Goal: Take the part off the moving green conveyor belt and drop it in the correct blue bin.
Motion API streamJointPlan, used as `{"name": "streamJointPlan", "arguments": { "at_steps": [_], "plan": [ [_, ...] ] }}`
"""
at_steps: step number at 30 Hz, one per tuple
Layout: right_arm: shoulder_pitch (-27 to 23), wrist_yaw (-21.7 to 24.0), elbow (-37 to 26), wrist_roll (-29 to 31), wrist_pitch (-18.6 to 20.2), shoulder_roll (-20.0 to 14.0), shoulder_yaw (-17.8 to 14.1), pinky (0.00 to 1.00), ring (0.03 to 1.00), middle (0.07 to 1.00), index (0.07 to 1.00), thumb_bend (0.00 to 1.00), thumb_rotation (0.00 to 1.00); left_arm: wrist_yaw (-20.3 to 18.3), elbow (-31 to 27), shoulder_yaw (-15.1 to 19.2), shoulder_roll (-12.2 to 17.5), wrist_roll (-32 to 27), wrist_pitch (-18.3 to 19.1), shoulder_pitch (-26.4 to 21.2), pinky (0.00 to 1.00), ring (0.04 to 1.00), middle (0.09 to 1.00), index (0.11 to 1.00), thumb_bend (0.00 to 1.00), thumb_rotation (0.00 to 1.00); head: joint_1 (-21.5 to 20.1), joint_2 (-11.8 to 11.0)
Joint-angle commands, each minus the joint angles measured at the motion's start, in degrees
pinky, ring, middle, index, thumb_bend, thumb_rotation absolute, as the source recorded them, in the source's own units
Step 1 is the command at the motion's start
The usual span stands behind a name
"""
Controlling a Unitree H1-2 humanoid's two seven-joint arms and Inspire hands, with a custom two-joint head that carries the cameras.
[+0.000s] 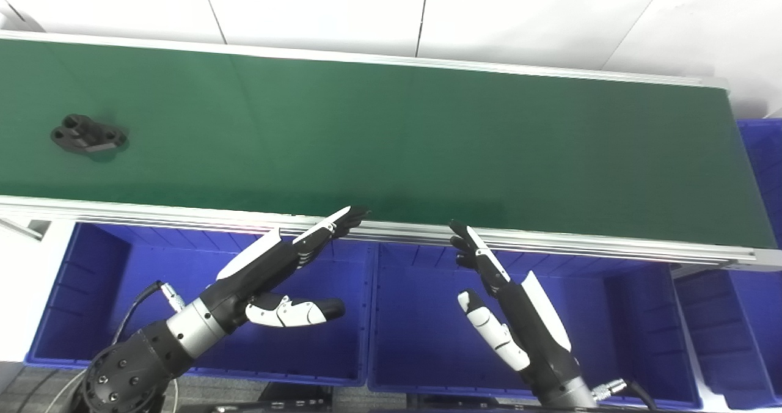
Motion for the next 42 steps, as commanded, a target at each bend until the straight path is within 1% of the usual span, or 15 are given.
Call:
{"name": "streamJointPlan", "arguments": {
  "at_steps": [1,2,3,4,5,6,9,11,12,13,16,27,33,39,42],
  "plan": [
    [0.2,-0.3,-0.9,0.6,-1.7,0.2,0.1,0.89,0.947,0.974,0.973,0.39,1.0,0.5,-0.7,-0.1,0.4,0.5,-1.8,-0.2,0.99,1.0,1.0,1.0,0.36,0.58,0.1,-0.6],
    [0.4,-0.5,-0.3,0.5,-2.3,0.2,0.1,0.89,0.947,0.975,0.973,0.39,1.0,0.6,-0.3,-0.2,0.3,0.8,-2.3,0.1,0.99,1.0,1.0,1.0,0.35,0.59,0.9,-3.7],
    [0.5,-0.7,0.2,0.4,-3.1,0.0,0.2,0.89,0.946,0.975,0.973,0.39,1.0,0.5,0.2,-0.3,0.3,0.8,-2.8,0.3,0.99,1.0,1.0,1.0,0.35,0.59,1.3,-4.5],
    [0.8,-1.0,1.5,0.6,-4.6,-0.4,0.1,0.89,0.948,0.976,0.975,0.38,1.0,0.6,1.2,-0.6,0.0,0.9,-3.9,0.7,0.99,1.0,1.0,1.0,0.35,0.58,3.7,-8.2],
    [1.1,-1.3,2.6,0.6,-5.9,-0.7,0.1,0.89,0.95,0.977,0.975,0.38,1.0,0.7,2.2,-0.7,-0.3,0.8,-5.1,1.0,0.99,1.0,1.0,1.0,0.36,0.57,3.7,-8.2],
    [1.2,-1.8,4.1,0.7,-7.6,-1.0,-0.1,0.89,0.95,0.978,0.974,0.38,1.0,1.0,3.9,-1.0,-0.9,1.1,-6.9,1.3,0.98,1.0,1.0,1.0,0.37,0.56,7.7,-13.0],
    [1.6,-2.9,8.0,0.6,-10.9,-1.8,-0.7,0.89,0.949,0.978,0.968,0.37,1.0,1.9,8.1,-2.1,-2.2,3.4,-11.0,1.6,0.95,0.993,1.0,0.995,0.39,0.51,10.4,-20.0],
    [1.5,-3.1,9.7,1.2,-11.8,-1.8,-0.8,0.88,0.946,0.976,0.966,0.34,1.0,2.1,9.8,-2.5,-2.3,3.7,-12.5,1.4,0.92,0.983,1.0,0.983,0.4,0.47,10.1,-21.7],
    [1.4,-3.0,10.2,1.7,-12.0,-1.8,-0.8,0.88,0.95,0.978,0.967,0.3,0.95,2.1,10.5,-2.6,-2.4,3.6,-13.1,1.2,0.91,0.974,1.0,0.976,0.41,0.45,9.7,-22.2],
    [1.3,-3.1,10.6,2.3,-12.3,-1.5,-0.7,0.88,0.952,0.979,0.967,0.29,0.93,1.9,10.8,-2.7,-2.4,3.1,-13.0,1.2,0.9,0.971,1.0,0.974,0.41,0.45,9.0,-22.5],
    [1.3,-3.3,10.6,2.5,-12.0,-0.8,-0.6,0.84,0.927,0.96,0.948,0.18,0.72,1.7,10.8,-2.7,-2.3,2.5,-12.6,1.1,0.88,0.963,0.999,0.97,0.39,0.4,8.5,-22.6],
    [1.2,-3.2,10.1,1.3,-12.3,-1.1,-1.0,0.81,0.917,0.955,0.939,0.14,0.6,1.8,10.0,-2.8,-2.1,3.2,-12.2,0.9,0.87,0.959,0.993,0.957,0.39,0.41,7.6,-20.7],
    [1.6,-2.6,3.4,-0.7,-10.8,-1.5,-1.3,0.77,0.898,0.94,0.922,0.19,0.68,1.9,8.6,-2.5,-1.9,3.4,-11.2,0.9,0.87,0.958,0.995,0.962,0.39,0.42,6.3,-17.7],
    [-0.3,-1.3,-7.5,-2.1,-5.7,-0.2,-2.7,0.74,0.862,0.898,0.884,0.26,0.8,2.0,8.0,-2.4,-1.8,3.1,-10.4,0.8,0.89,0.975,1.0,0.973,0.41,0.39,5.9,-17.1],
    [-4.5,0.2,-13.1,-2.4,-0.6,1.4,-4.2,0.74,0.859,0.883,0.872,0.33,0.83,2.0,8.1,-2.4,-1.9,3.1,-10.2,0.5,0.89,0.971,1.0,0.973,0.42,0.37,5.4,-16.6]
  ]
}}
